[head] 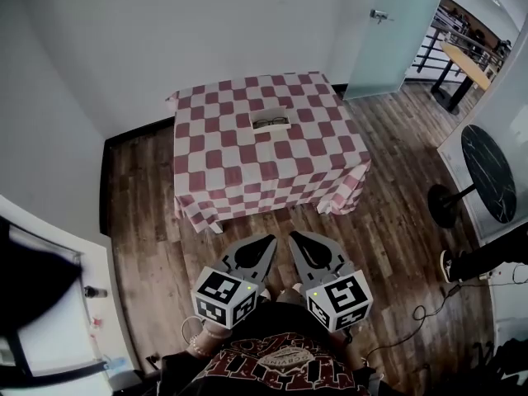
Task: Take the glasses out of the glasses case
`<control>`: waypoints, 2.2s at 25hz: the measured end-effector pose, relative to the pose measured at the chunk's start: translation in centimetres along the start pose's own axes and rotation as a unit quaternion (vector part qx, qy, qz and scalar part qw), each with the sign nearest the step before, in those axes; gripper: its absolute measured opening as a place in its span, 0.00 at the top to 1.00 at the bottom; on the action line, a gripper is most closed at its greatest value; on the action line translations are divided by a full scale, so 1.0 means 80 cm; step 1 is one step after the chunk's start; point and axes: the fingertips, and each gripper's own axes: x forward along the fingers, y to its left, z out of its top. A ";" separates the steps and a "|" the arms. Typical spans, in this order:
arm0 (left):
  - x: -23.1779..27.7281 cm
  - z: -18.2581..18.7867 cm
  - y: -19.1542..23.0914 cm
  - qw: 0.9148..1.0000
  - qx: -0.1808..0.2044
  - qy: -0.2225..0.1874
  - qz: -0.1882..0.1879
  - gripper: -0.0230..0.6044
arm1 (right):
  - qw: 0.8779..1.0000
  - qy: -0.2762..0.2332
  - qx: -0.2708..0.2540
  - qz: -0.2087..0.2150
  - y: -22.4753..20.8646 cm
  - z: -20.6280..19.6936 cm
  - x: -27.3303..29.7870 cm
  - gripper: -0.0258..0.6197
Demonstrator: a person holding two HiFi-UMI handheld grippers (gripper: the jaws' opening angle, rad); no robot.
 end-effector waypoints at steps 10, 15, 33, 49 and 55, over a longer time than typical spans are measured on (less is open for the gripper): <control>0.009 0.007 0.028 1.000 -0.011 -0.010 0.018 0.95 | 1.000 0.014 -0.013 0.010 -0.010 0.006 0.025 0.93; 0.029 0.014 0.042 1.000 -0.013 -0.007 0.025 0.95 | 1.000 0.015 -0.010 0.017 -0.030 0.010 0.043 0.93; 0.154 0.083 0.102 0.999 -0.014 -0.011 0.049 0.95 | 0.998 0.015 -0.013 0.053 -0.146 0.051 0.128 0.93; 0.232 0.098 0.109 0.997 -0.020 0.003 0.076 0.95 | 0.995 0.019 -0.015 0.094 -0.220 0.057 0.150 0.93; 0.246 0.097 0.106 0.996 -0.021 0.002 0.089 0.95 | 0.994 0.015 -0.014 0.106 -0.238 0.054 0.143 0.93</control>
